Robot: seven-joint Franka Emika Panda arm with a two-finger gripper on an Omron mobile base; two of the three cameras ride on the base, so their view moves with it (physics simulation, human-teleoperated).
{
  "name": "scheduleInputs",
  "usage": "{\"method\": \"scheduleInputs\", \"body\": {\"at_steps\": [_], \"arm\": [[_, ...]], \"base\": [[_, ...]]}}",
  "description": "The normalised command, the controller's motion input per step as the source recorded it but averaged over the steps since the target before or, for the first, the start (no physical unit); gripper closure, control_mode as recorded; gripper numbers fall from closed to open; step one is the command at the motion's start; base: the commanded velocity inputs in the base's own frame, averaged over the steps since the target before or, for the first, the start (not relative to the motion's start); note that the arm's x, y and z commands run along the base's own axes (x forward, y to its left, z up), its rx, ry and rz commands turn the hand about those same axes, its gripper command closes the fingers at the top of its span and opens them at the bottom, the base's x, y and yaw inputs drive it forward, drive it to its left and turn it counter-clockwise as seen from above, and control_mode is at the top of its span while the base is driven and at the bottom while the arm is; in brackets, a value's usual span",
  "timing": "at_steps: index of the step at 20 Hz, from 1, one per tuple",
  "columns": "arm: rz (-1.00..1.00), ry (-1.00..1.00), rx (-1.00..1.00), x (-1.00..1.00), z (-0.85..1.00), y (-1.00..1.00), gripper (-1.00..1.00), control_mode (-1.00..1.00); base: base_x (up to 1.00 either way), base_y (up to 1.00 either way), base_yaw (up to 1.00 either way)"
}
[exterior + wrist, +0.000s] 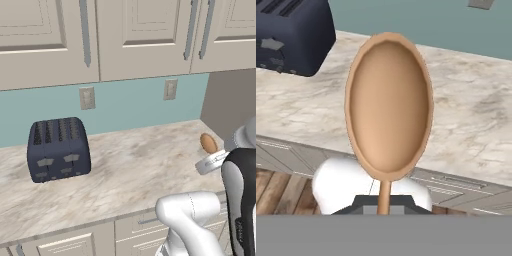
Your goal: Take the fork and place it on the left side of the plate. Then take the spoon and place it on the right side of the plate. Make sure they're directly next to the plate.
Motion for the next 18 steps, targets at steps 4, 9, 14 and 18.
{"method": "scheduleInputs", "body": {"at_steps": [4, 9, 14, 18], "arm": [[0.00, 0.00, 0.00, -0.34, -0.10, 0.12, 1.00, -1.00], [-0.03, 0.00, 0.00, -0.51, -0.27, 0.26, 1.00, -1.00], [-0.14, 0.00, 0.00, -0.22, -0.11, 0.40, 1.00, -1.00], [0.00, 0.00, 0.00, 0.00, 0.00, 0.00, 1.00, 1.00]], "base": [[0.00, 0.00, 0.00], [0.00, 0.00, 0.00], [0.00, 0.00, 0.00], [-0.20, 0.44, -0.20]]}}
